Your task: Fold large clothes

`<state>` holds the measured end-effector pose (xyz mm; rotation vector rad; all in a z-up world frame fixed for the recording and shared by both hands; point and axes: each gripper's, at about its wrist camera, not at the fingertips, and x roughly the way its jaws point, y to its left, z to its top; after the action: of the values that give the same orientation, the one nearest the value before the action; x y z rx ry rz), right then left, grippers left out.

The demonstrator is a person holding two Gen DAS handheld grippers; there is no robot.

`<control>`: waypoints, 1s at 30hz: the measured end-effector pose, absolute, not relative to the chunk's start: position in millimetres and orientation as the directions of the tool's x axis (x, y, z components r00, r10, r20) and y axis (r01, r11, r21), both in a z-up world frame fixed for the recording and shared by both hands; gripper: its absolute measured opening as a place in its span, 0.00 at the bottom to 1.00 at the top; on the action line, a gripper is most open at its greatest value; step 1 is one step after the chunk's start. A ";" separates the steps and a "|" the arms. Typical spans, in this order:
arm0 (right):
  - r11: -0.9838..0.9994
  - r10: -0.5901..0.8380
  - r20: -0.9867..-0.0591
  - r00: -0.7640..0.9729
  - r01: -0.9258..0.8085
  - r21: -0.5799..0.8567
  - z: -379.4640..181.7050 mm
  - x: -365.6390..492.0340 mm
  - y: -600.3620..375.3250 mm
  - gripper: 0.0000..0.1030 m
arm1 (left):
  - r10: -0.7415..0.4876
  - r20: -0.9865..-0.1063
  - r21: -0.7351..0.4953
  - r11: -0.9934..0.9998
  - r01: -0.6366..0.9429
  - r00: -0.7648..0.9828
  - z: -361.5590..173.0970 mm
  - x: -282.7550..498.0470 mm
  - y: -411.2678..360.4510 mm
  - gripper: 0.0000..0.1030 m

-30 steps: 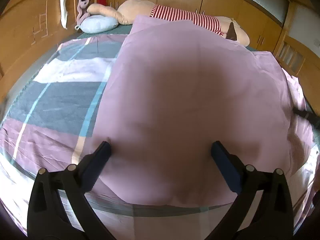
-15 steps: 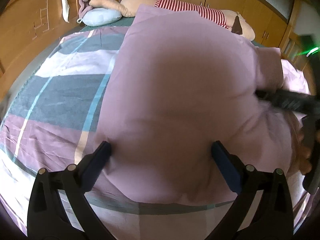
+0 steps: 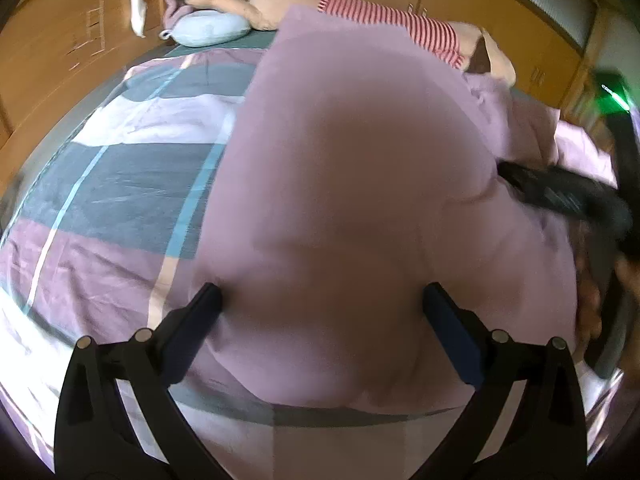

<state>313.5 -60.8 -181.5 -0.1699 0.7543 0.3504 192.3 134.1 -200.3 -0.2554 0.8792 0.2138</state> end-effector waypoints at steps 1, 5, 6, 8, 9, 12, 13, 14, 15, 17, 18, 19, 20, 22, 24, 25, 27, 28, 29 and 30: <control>0.938 0.273 -0.625 0.731 -0.345 0.007 -168.6 288.5 -76.0 0.98 | 0.061 -0.759 -0.169 0.943 -0.288 0.648 -190.6 186.6 133.0 0.98; 0.958 0.284 -0.532 0.797 -0.262 0.120 -146.9 198.4 -126.0 0.99 | 0.044 -0.699 -0.196 0.948 -0.251 0.714 -163.0 162.6 108.8 0.98; 0.961 0.276 -0.542 0.794 -0.239 0.139 -146.9 174.9 -138.5 0.99 | 0.046 -0.692 -0.179 0.956 -0.233 0.720 -159.6 155.9 99.3 0.98; 0.969 0.247 -0.557 0.793 -0.195 0.152 -147.9 146.8 -156.4 0.99 | 0.057 -0.693 -0.119 0.974 -0.192 0.719 -156.1 139.6 75.2 0.98; 0.975 0.222 -0.563 0.796 -0.161 0.156 -149.9 136.0 -164.4 0.99 | 0.054 -0.694 -0.102 0.980 -0.172 0.718 -155.2 132.2 65.0 0.98; 0.987 0.156 -0.672 0.724 -0.083 0.140 -170.4 118.8 -181.6 0.99 | -0.043 -0.665 -0.125 0.991 -0.054 0.746 -149.2 107.7 36.3 0.98; 0.988 0.151 -0.700 0.698 -0.088 0.126 -173.7 112.8 -186.2 0.99 | -0.042 -0.661 -0.109 0.993 -0.040 0.749 -147.7 101.4 27.9 0.98; 0.991 0.135 -0.711 0.690 -0.080 0.111 -173.8 106.0 -190.9 0.99 | -0.025 -0.655 -0.080 0.996 -0.036 0.755 -145.7 93.6 17.7 0.98; 0.993 0.119 -0.713 0.691 -0.069 0.099 -171.1 100.4 -194.3 0.99 | -0.009 -0.645 -0.060 0.997 -0.039 0.764 -143.2 86.7 10.5 0.98; 0.994 0.108 -0.695 0.710 -0.060 0.093 -157.1 84.4 -201.6 0.99 | 0.010 -0.616 -0.041 0.998 -0.045 0.788 -135.5 71.9 -0.5 0.98; 0.994 0.104 -0.685 0.721 -0.065 0.083 -151.8 77.1 -200.5 0.99 | 0.010 -0.605 -0.041 0.998 -0.044 0.796 -131.8 67.6 -2.3 0.98; 0.995 0.096 -0.671 0.735 -0.073 0.062 -142.5 72.2 -197.2 0.99 | 0.001 -0.595 -0.049 0.998 -0.038 0.804 -125.7 61.6 -5.6 0.98; 0.996 0.089 -0.655 0.750 -0.084 0.039 -133.1 65.6 -193.2 0.99 | -0.007 -0.588 -0.059 0.998 -0.035 0.809 -120.5 57.5 -7.9 0.98; 0.995 0.074 -0.624 0.778 -0.097 -0.003 -119.0 51.3 -187.8 0.99 | -0.021 -0.568 -0.088 0.996 -0.035 0.823 -108.9 48.7 -8.7 0.98; 0.993 0.032 -0.596 0.803 -0.091 -0.069 -103.8 40.0 -178.5 0.99 | -0.028 -0.540 -0.112 0.993 -0.039 0.841 -94.0 37.2 -8.0 0.98; 0.992 0.021 -0.588 0.808 -0.091 -0.089 -101.1 40.0 -174.1 0.99 | -0.026 -0.537 -0.116 0.992 -0.043 0.843 -88.1 33.1 -9.3 0.98; 0.988 0.010 -0.569 0.822 -0.095 -0.119 -92.6 31.6 -169.2 0.99 | -0.044 -0.532 -0.142 0.989 -0.038 0.846 -77.6 25.1 -8.5 0.98; 0.987 0.013 -0.561 0.828 -0.099 -0.124 -89.5 31.1 -167.4 0.99 | -0.049 -0.528 -0.151 0.988 -0.037 0.848 -75.6 21.0 -8.1 0.98; 0.987 0.013 -0.556 0.831 -0.101 -0.128 -87.6 29.5 -165.7 0.99 | -0.043 -0.524 -0.153 0.987 -0.045 0.851 -72.1 15.9 -7.7 0.98; 0.986 0.016 -0.553 0.833 -0.105 -0.130 -85.8 27.8 -164.4 0.99 | -0.031 -0.522 -0.148 0.987 -0.055 0.852 -70.1 12.5 -7.4 0.98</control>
<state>27.8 -164.4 -85.8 -0.1579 0.5831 0.0641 12.5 -7.4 -70.1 -0.1601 0.5509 0.0124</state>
